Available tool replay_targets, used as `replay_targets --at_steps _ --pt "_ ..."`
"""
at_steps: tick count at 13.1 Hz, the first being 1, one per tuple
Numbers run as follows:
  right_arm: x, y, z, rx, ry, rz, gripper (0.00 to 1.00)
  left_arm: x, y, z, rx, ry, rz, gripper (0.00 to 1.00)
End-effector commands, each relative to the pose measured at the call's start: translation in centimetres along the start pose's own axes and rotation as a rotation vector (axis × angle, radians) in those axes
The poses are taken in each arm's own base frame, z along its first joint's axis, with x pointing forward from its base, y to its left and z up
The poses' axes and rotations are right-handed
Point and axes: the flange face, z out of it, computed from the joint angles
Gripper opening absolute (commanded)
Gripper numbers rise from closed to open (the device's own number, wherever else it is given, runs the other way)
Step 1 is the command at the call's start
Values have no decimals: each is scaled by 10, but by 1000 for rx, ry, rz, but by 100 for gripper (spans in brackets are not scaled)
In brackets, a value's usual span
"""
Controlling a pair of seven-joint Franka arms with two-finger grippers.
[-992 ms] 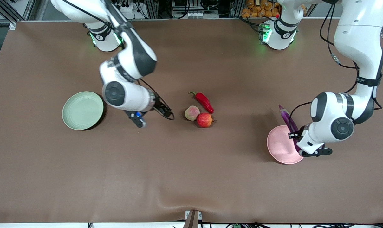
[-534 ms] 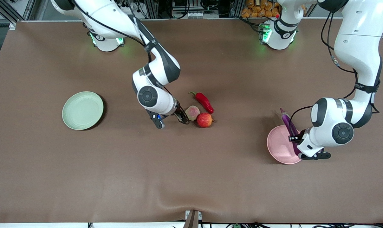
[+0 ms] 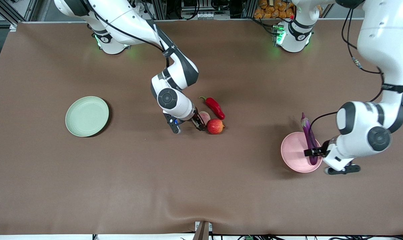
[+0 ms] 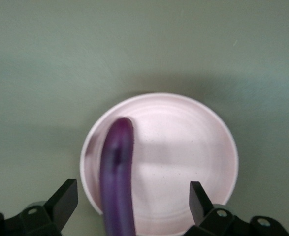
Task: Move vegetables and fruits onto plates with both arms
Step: 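Grasp the peach with the right gripper while the left gripper releases eggplant, then carry the peach onto the green plate with the right gripper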
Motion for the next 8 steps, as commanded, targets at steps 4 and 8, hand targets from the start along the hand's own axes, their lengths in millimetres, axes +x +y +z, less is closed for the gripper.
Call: replay_targets --at_steps 4,8 --pt "-11 0 21 21 8 0 76 -47 4 -178 23 73 -3 100" --pt "3 -3 7 7 8 0 0 -102 19 -268 44 89 37 100"
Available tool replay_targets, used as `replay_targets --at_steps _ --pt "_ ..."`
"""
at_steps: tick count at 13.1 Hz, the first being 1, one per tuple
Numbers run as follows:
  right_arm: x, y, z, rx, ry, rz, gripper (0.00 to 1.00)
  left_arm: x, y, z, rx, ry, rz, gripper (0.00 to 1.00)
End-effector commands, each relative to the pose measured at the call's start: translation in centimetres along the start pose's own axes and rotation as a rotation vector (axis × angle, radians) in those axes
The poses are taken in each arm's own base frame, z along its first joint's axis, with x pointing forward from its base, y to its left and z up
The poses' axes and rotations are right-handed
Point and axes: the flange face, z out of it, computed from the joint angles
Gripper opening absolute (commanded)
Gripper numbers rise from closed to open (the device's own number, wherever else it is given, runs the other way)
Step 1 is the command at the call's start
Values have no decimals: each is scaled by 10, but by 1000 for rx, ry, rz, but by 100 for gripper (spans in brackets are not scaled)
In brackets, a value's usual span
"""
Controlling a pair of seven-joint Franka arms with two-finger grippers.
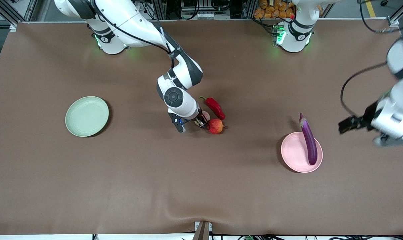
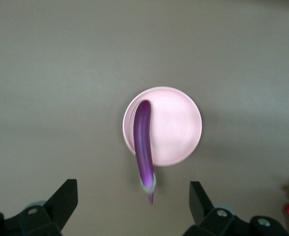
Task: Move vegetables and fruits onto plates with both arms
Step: 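Carry the peach onto the green plate with the right gripper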
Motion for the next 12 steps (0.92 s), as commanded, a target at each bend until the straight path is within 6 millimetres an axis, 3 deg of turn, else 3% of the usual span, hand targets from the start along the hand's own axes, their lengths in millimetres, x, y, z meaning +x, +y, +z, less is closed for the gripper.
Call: replay_targets --at_steps 1,3,5,6,9,12 --pt "17 -5 -21 -36 -11 20 0 -33 14 -42 -6 1 34 100" --pt "38 -8 -60 -112 -36 40 0 -48 15 -62 -51 -5 29 100" --pt "66 1 -116 -183 -75 -28 0 -67 20 -68 -52 -18 34 100" --pt "80 15 -138 -259 -101 -106 0 -82 31 -68 -45 -28 34 100" --pt "137 57 -193 -378 -104 -306 0 -91 24 -67 -34 -43 27 100" --pt "213 123 -219 -401 -143 -501 0 -90 23 -67 -34 -44 24 100"
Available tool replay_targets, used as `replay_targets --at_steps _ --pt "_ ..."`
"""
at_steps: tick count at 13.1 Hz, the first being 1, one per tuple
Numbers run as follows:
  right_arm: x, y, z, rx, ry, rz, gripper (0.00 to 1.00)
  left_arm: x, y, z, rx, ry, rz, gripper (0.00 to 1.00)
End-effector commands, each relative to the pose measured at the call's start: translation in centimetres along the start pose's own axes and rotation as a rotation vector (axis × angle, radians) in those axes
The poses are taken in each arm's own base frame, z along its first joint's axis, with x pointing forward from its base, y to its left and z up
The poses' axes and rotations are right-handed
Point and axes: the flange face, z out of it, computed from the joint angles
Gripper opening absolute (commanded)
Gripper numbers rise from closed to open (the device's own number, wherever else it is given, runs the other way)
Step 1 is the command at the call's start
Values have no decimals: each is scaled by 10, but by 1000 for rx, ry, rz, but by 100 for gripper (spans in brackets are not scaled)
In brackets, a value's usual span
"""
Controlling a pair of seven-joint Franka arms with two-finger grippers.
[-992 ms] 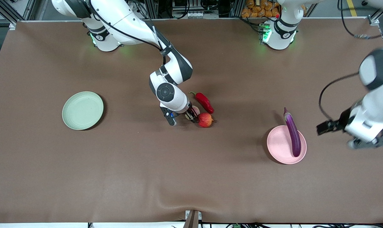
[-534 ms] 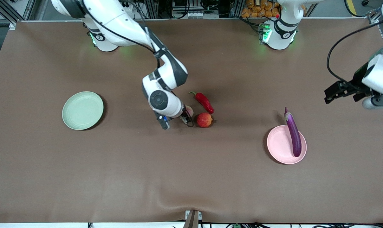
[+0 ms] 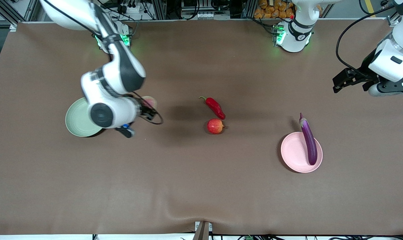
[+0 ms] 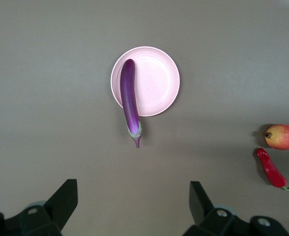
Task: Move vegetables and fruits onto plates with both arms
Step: 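Carry the peach onto the green plate with the right gripper, then grasp the red chili with the left gripper while the right gripper releases peach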
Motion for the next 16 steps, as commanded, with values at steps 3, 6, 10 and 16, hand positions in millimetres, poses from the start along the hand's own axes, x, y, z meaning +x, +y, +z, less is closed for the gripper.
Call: replay_targets --at_steps 3,6,10,16 --pt "73 145 21 1 -46 -266 0 -7 -1 2 -12 -20 0 100" --pt "119 207 65 46 -13 -318 0 -14 30 27 -49 -73 -30 100" --pt "171 278 117 128 24 -433 0 -39 134 70 -47 -113 -135 100" --pt "210 316 153 76 37 -425 7 -103 317 215 -52 -157 -387 100"
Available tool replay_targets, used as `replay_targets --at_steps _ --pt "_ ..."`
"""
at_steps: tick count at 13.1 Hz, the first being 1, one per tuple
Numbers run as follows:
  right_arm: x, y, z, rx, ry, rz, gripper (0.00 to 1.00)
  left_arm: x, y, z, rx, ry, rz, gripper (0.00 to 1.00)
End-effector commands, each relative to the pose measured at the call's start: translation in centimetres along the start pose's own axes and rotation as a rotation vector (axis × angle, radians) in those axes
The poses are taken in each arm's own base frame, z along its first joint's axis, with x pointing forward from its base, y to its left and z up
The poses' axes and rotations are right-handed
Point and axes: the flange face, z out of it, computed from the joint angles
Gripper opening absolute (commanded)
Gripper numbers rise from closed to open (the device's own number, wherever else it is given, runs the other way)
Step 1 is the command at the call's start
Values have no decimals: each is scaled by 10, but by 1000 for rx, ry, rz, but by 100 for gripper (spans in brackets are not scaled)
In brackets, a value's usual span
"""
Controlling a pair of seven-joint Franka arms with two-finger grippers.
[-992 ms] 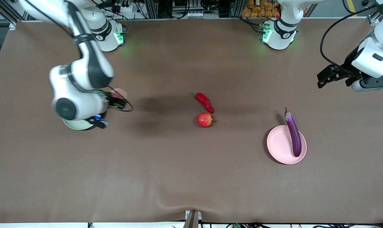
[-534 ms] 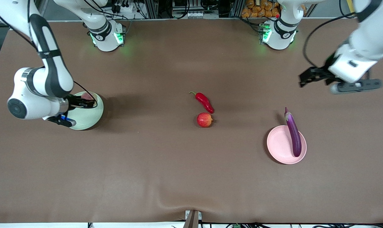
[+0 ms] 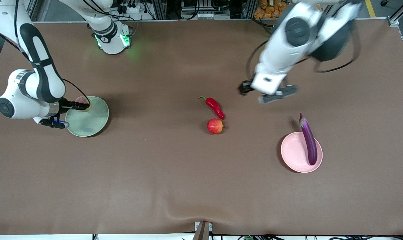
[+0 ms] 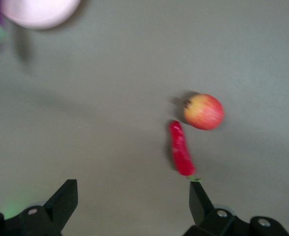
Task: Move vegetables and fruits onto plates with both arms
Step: 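Grasp the red chili with the left gripper while the right gripper releases peach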
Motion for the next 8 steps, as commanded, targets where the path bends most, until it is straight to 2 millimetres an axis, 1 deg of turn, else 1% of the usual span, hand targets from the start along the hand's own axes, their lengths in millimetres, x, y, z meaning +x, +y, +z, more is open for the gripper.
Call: replay_targets --at_steps 1,2,3,4,6,8 --pt "4 22 17 -18 -2 3 30 -27 43 75 34 24 -70 100" --pt "3 17 16 -19 -9 -1 52 -39 57 108 41 39 -110 100" --pt "4 17 13 -15 -10 8 100 -51 69 134 31 61 -141 100" --pt "5 16 7 -13 -19 11 100 -56 76 160 28 82 -156 100" --pt "6 13 -13 2 -72 17 100 -56 77 205 45 127 -161 100" --pt "5 0 -28 37 -109 22 100 -60 78 234 49 142 -162 100"
